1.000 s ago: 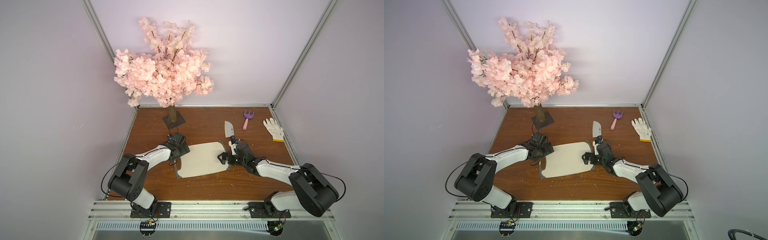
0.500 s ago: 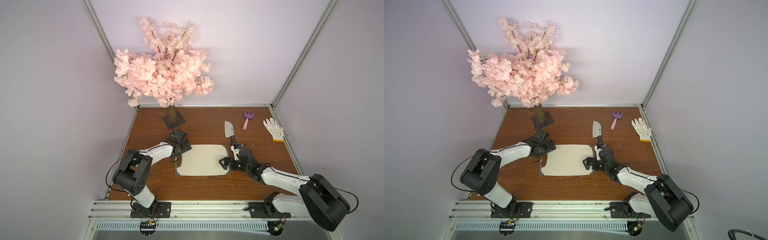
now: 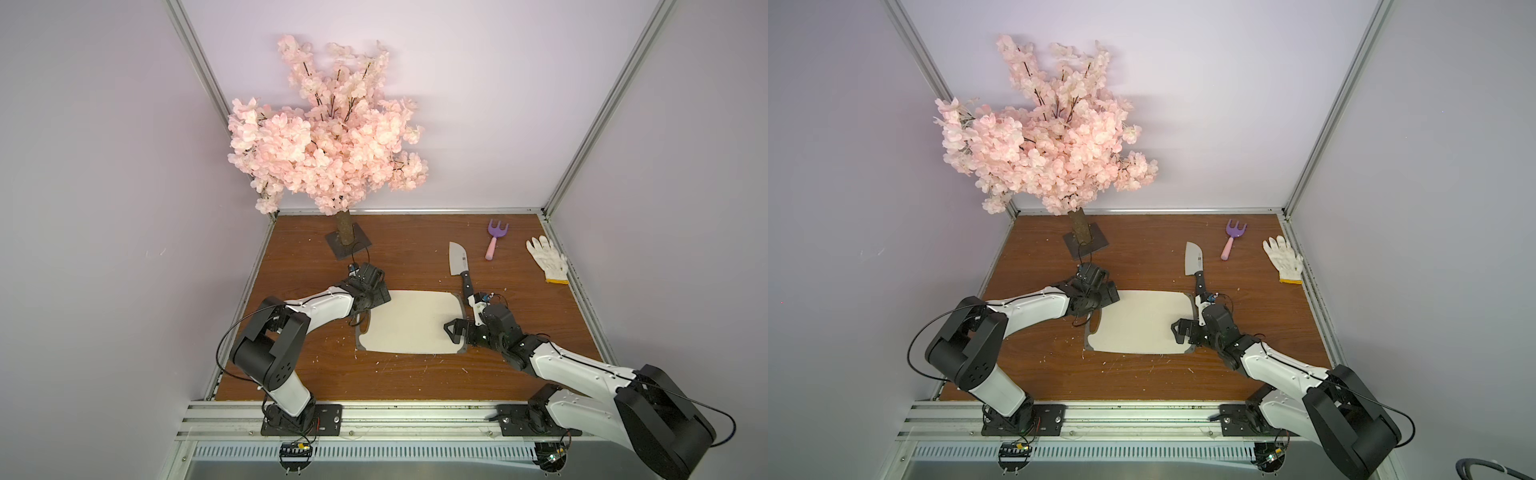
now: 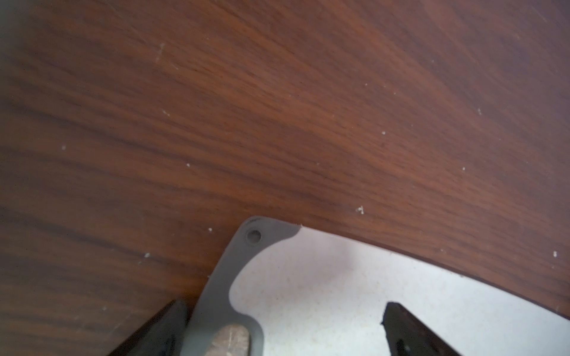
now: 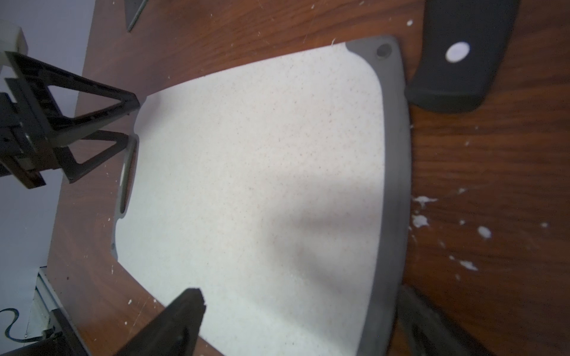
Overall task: Align the knife with the edge of the cutting board
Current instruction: Adjust the work surface at the center of the board.
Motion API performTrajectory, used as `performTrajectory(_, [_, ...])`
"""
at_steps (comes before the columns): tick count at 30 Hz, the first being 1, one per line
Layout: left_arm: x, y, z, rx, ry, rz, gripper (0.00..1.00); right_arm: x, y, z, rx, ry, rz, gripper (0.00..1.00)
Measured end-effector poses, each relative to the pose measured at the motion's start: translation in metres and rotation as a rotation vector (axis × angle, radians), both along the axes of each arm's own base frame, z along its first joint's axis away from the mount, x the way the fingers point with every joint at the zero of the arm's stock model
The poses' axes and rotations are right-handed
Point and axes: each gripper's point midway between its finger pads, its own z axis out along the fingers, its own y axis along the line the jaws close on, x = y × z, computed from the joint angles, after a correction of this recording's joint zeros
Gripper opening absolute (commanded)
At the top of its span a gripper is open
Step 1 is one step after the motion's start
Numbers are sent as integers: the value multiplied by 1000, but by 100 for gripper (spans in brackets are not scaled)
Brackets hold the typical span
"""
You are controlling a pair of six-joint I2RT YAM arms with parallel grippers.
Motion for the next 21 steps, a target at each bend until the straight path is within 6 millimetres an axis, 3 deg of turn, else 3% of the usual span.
performTrajectory(21, [-8, -22, 0, -4, -19, -13, 99, 10, -23, -2, -37, 1, -83, 99])
